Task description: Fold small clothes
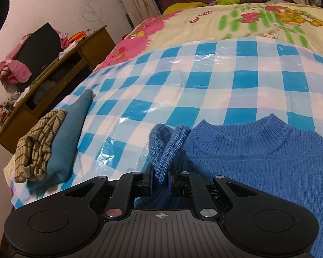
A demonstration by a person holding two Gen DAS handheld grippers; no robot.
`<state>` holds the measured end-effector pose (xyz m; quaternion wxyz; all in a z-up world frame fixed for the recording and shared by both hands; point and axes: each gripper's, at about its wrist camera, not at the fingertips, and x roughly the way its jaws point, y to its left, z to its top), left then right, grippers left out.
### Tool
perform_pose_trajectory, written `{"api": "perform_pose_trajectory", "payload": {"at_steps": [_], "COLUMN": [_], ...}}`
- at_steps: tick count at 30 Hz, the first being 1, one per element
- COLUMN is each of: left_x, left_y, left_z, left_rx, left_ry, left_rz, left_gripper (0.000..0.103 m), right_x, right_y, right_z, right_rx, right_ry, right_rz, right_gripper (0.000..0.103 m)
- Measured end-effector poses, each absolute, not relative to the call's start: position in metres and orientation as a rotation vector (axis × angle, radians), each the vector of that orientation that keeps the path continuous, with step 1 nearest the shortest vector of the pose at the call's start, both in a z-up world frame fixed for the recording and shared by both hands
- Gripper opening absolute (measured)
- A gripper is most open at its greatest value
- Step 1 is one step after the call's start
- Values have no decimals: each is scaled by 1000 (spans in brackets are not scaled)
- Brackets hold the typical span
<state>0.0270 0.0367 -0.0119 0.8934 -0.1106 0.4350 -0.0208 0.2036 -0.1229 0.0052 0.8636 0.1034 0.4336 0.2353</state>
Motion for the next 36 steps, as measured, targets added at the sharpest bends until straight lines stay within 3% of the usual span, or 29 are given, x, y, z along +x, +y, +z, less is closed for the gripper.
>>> {"api": "perform_pose_trajectory", "payload": {"at_steps": [4, 9, 12, 16, 26, 36], "left_x": [35, 45, 49, 52, 69, 83], "left_y": [30, 22, 23, 17, -63, -164], "left_z": [-14, -21, -18, -2, 37, 4], "left_rx": [-188, -174, -183, -186, -85, 67], "left_ry": [869, 870, 884, 867, 787, 847], "left_rz": [-24, -5, -14, -66, -356, -523], "left_gripper": [54, 52, 30, 23, 22, 22], "right_x": [202, 201, 202, 203, 195, 190], "right_y": [-120, -120, -124, -132, -201, -303], "right_z": [6, 10, 11, 14, 39, 9], "right_rx": [221, 208, 208, 226, 299, 388], "right_ry": [906, 902, 900, 887, 808, 830], "right_rz": [499, 502, 499, 491, 419, 244], "right_gripper": [11, 11, 11, 11, 11, 11]}}
